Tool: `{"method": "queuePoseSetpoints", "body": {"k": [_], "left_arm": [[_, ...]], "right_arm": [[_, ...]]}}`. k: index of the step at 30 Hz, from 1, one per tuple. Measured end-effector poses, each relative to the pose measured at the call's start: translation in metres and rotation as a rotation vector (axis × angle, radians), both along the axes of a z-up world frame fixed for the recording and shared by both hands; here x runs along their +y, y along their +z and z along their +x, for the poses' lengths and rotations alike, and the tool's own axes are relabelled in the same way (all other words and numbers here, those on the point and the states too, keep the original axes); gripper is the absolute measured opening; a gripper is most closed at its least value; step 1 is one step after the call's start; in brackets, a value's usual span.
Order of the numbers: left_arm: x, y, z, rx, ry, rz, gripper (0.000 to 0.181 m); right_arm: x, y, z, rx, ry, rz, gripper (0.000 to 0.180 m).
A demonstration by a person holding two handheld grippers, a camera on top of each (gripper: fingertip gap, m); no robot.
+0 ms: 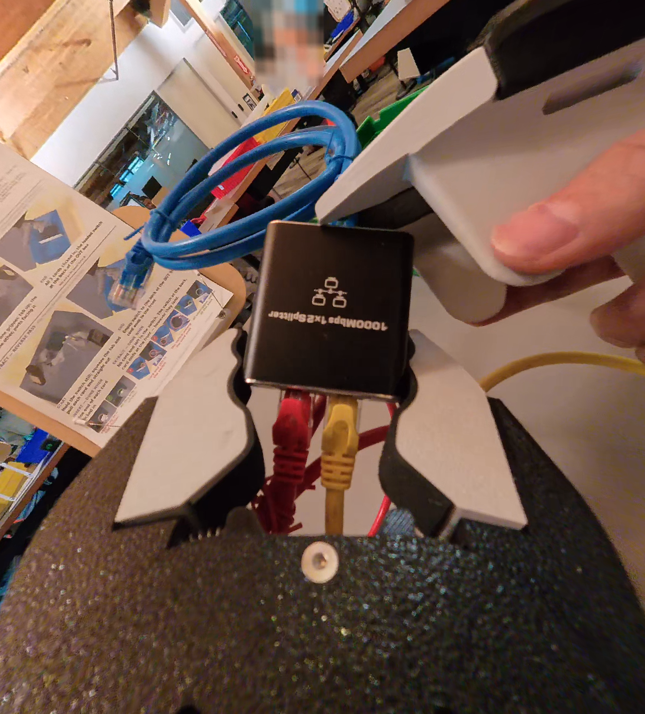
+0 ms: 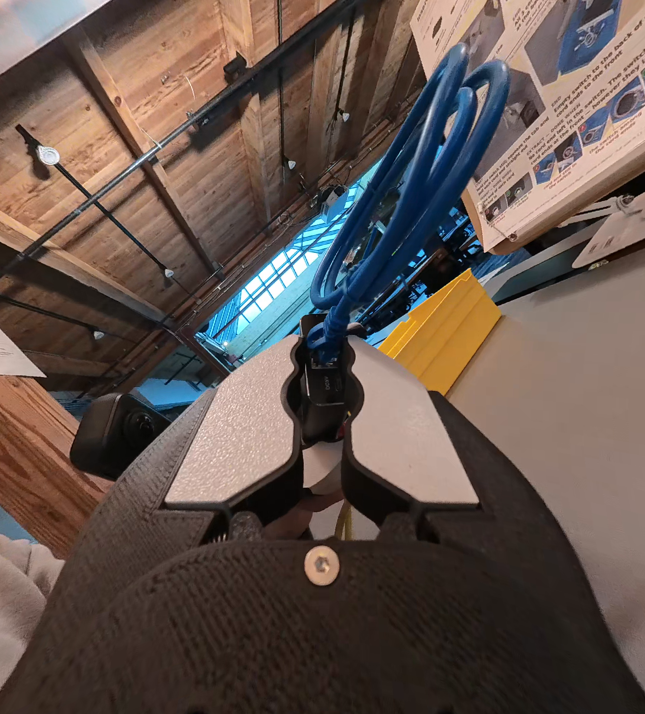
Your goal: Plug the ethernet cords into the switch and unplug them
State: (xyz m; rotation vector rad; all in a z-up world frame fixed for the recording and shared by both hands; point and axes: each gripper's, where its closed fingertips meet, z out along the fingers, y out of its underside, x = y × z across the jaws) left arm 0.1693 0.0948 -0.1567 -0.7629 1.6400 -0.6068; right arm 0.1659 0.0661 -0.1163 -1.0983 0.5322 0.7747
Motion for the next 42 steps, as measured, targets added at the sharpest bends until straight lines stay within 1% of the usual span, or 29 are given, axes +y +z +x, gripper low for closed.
{"method": "queuePoseSetpoints", "body": {"k": [4, 8, 14, 21, 28, 33, 36, 37, 39, 40, 41, 42], "left_arm": [[-0.001, 0.000, 0.001, -0.012, -0.003, -0.019, 0.074], [-0.003, -0.003, 0.003, 0.001, -0.033, -0.094, 0.074], [-0.001, -0.018, 0.008, 0.048, -0.036, -0.129, 0.074], [-0.008, -0.020, 0.008, 0.037, -0.060, -0.222, 0.074], [-0.006, -0.014, 0.008, -0.047, -0.015, -0.149, 0.074], [-0.011, -0.007, 0.005, -0.075, -0.068, -0.205, 0.074], [-0.012, -0.003, 0.006, -0.101, -0.082, -0.193, 0.074], [-0.012, -0.001, 0.005, -0.119, -0.095, -0.198, 0.074], [-0.011, 0.005, 0.003, -0.141, -0.077, -0.153, 0.074], [-0.010, 0.005, 0.003, -0.139, -0.067, -0.132, 0.073], [-0.010, 0.002, 0.003, -0.121, -0.074, -0.155, 0.074], [-0.013, -0.003, 0.003, -0.095, -0.103, -0.221, 0.074]], "right_arm": [[0.000, 0.002, -0.001, -0.025, -0.010, 0.008, 0.017], [0.000, 0.004, -0.002, -0.096, -0.042, 0.007, 0.016], [0.003, -0.012, 0.003, -0.140, -0.014, 0.002, 0.016], [0.001, -0.011, 0.001, -0.369, -0.065, -0.082, 0.016], [-0.001, -0.007, -0.004, -0.485, -0.099, -0.111, 0.016], [-0.005, 0.003, -0.013, -0.754, -0.168, -0.213, 0.017], [-0.006, 0.007, -0.018, -0.856, -0.200, -0.249, 0.017], [-0.006, 0.009, -0.020, -0.827, -0.180, -0.229, 0.017], [-0.008, 0.012, -0.020, -0.703, -0.121, -0.154, 0.015], [-0.008, 0.012, -0.020, -0.687, -0.113, -0.146, 0.014], [-0.007, 0.010, -0.020, -0.750, -0.137, -0.180, 0.015], [-0.005, 0.008, -0.021, -0.854, -0.178, -0.234, 0.017]]}}
